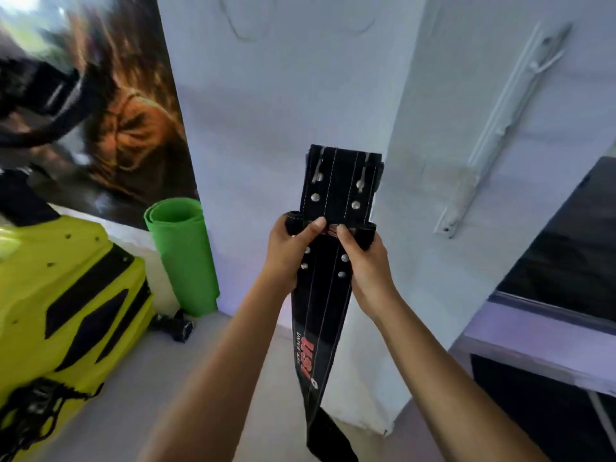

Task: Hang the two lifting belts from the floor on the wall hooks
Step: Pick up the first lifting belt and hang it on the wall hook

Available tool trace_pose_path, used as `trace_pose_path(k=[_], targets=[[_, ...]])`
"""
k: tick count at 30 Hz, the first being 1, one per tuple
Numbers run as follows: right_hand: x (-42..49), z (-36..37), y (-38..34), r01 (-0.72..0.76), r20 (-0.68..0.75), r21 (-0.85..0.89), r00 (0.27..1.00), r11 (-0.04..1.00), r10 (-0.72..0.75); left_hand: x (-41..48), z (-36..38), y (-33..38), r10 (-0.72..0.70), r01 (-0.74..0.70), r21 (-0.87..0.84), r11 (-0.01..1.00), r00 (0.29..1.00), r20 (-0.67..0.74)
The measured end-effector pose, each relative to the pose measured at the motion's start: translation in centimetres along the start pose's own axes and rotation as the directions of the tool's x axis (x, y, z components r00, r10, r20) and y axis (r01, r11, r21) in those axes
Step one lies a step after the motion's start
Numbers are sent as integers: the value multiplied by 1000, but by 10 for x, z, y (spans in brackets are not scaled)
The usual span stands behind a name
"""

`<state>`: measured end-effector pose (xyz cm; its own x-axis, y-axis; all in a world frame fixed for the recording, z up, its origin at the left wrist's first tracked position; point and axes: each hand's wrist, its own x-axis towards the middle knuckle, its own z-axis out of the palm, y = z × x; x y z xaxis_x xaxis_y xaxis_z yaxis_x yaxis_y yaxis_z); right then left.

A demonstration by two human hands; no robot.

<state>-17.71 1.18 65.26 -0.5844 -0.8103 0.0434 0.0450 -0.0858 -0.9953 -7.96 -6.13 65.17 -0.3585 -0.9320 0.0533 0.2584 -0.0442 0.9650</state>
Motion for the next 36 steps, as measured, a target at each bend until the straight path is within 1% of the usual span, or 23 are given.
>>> trace_pose_path(k=[3, 6, 8, 12, 16, 19, 22, 23, 26, 28, 29, 31, 33, 35, 36], targets=[[-6, 0, -49, 94, -103, 29, 991, 995, -91, 0, 22, 41, 90, -88, -48, 995, 994, 56], [-12, -7, -83, 104, -148, 7, 984, 995, -101, -2, 46, 69, 132, -120, -115, 986, 986, 99], [-18, -13, -102, 115, -205, 62, 974, 991, -100, -4, 62, 85, 172, -153, -139, 978, 975, 143], [-26, -27, -136, 235, -344, 150, 923, 960, -172, -9, 91, 116, 247, -221, -124, 967, 933, 263], [-32, -45, -168, 324, -392, 166, 888, 931, -239, -22, 108, 129, 330, -331, -59, 942, 876, 353], [-38, -58, -188, 381, -417, 109, 856, 918, -305, -36, 108, 109, 267, -299, -1, 954, 851, 453], [-43, -72, -202, 406, -433, 104, 841, 908, -326, -45, 108, 91, 199, -272, 64, 960, 826, 528], [-44, -77, -204, 407, -434, 106, 840, 907, -326, -46, 111, 93, 207, -275, 51, 960, 820, 534], [-50, -87, -208, 407, -425, 107, 843, 907, -328, -50, 130, 119, 290, -288, -84, 954, 819, 495], [-56, -92, -209, 407, -416, 97, 846, 908, -334, -56, 140, 132, 330, -311, -124, 942, 803, 496], [-59, -94, -211, 410, -414, 97, 845, 907, -338, -59, 143, 130, 325, -306, -124, 944, 795, 512], [-64, -99, -214, 415, -414, 93, 843, 905, -344, -65, 142, 113, 268, -286, -59, 956, 779, 566], [-68, -104, -218, 416, -420, 71, 837, 907, -351, -71, 134, 85, 169, -263, 60, 963, 761, 627], [-72, -108, -221, 421, -421, 64, 833, 905, -358, -76, 126, 59, 74, -236, 141, 961, 717, 694], [-73, -109, -223, 422, -418, 65, 834, 904, -360, -78, 123, 53, 53, -224, 150, 963, 703, 709]])
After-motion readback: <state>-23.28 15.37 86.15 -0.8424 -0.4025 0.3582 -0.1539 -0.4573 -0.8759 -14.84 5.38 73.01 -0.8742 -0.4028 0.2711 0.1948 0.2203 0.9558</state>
